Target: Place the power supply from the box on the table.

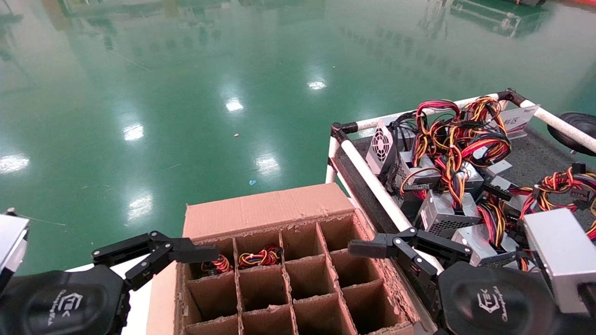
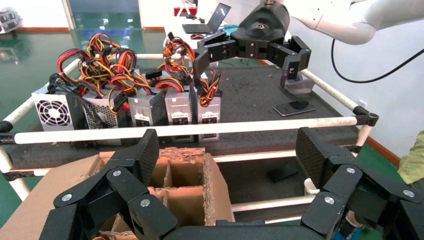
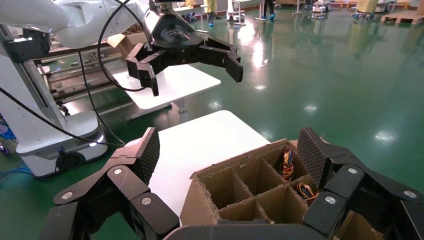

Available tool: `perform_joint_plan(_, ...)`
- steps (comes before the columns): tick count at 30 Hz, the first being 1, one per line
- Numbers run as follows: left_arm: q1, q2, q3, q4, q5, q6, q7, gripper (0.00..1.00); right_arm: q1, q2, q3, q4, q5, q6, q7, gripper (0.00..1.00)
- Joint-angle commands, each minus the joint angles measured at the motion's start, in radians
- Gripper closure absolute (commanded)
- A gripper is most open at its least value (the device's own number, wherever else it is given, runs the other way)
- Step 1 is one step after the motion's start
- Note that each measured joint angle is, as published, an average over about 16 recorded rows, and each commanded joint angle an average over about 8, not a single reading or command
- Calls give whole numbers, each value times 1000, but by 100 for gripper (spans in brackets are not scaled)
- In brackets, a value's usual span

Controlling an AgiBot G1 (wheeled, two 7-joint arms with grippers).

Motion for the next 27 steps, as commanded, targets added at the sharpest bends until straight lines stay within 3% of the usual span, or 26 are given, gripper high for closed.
perform_joint_plan(1, 0, 0, 0, 0, 0, 0, 0, 0, 0, 0, 0, 0, 0, 0, 0, 0)
perform_joint_plan(10, 0, 0, 0, 0, 0, 0, 0, 0, 0, 0, 0, 0, 0, 0, 0, 0)
perform_joint_plan(11, 0, 0, 0, 0, 0, 0, 0, 6, 0, 0, 0, 0, 0, 0, 0, 0)
perform_joint_plan(18, 0, 0, 0, 0, 0, 0, 0, 94, 0, 0, 0, 0, 0, 0, 0, 0)
perform_joint_plan(19, 0, 0, 0, 0, 0, 0, 0, 100, 0, 0, 0, 0, 0, 0, 0, 0)
perform_joint_plan(27, 0, 0, 0, 0, 0, 0, 0, 100, 0, 0, 0, 0, 0, 0, 0, 0)
